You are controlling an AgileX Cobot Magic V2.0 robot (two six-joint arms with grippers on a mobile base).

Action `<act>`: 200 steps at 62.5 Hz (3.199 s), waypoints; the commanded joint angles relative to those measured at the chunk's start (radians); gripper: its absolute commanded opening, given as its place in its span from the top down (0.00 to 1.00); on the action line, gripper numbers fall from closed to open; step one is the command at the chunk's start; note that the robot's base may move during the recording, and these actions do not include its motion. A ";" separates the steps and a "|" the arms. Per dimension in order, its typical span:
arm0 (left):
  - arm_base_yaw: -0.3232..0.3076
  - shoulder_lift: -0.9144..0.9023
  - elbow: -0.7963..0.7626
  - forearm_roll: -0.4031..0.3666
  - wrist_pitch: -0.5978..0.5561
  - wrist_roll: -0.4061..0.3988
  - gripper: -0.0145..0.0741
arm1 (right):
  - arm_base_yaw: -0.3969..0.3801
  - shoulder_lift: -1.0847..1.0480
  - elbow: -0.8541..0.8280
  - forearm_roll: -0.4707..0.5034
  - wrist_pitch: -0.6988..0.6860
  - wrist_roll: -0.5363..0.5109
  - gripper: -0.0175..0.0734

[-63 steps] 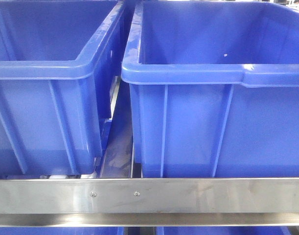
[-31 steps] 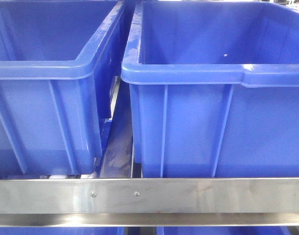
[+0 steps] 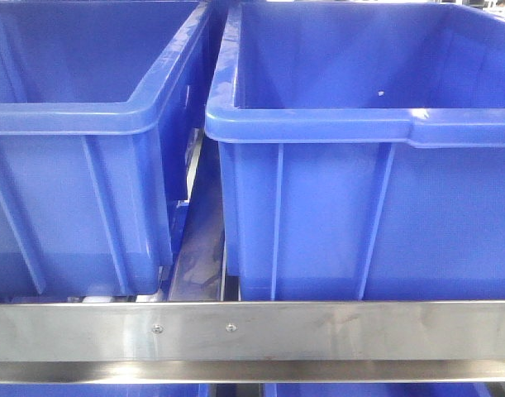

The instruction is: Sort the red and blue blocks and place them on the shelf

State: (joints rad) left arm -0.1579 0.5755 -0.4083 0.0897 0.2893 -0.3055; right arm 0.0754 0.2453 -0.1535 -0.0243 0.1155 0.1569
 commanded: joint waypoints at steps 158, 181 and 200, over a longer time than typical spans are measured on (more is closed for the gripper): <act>-0.001 -0.600 0.442 0.054 -0.289 -0.001 0.67 | -0.008 -0.275 0.162 0.003 -0.078 -0.006 0.75; -0.001 -0.596 0.443 0.038 -0.311 0.002 0.67 | -0.008 -0.275 0.162 0.003 -0.078 -0.006 0.75; -0.001 -0.596 0.443 -0.010 -0.326 0.059 0.67 | -0.008 -0.275 0.162 0.003 -0.078 -0.006 0.75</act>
State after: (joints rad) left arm -0.1579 -0.0046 -0.0027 0.1073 0.0572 -0.2536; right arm 0.0740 -0.0099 0.0298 -0.0218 0.1229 0.1569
